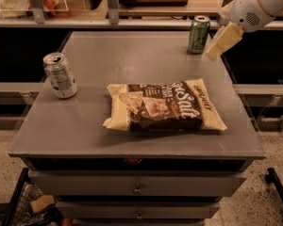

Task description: Move green can near 7up can

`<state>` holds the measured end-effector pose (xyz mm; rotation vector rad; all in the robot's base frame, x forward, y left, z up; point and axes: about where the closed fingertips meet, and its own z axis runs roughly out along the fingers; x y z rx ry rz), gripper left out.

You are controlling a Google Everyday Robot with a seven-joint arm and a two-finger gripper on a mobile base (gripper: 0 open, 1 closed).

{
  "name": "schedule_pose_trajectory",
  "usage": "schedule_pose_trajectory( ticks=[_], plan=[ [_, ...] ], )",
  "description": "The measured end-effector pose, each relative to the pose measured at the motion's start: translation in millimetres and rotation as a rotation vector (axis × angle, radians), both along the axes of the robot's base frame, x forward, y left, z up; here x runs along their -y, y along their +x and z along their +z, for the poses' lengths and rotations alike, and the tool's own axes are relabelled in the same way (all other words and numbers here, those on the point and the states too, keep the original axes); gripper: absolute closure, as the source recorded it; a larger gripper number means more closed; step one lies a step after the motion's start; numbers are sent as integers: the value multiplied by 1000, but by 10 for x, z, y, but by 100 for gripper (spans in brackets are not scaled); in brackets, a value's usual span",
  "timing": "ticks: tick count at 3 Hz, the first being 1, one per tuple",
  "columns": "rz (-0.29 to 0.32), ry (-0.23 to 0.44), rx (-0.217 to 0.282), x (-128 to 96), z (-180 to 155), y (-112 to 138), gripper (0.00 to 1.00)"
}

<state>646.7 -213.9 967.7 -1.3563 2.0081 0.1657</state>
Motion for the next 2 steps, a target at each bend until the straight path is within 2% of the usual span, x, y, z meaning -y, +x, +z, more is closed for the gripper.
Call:
schedule_pose_trajectory(
  ticks=[1, 2],
  plan=[
    [-2, 53, 6, -19, -78, 83, 0],
    [-56, 133, 37, 48, -227, 373, 0]
  ],
)
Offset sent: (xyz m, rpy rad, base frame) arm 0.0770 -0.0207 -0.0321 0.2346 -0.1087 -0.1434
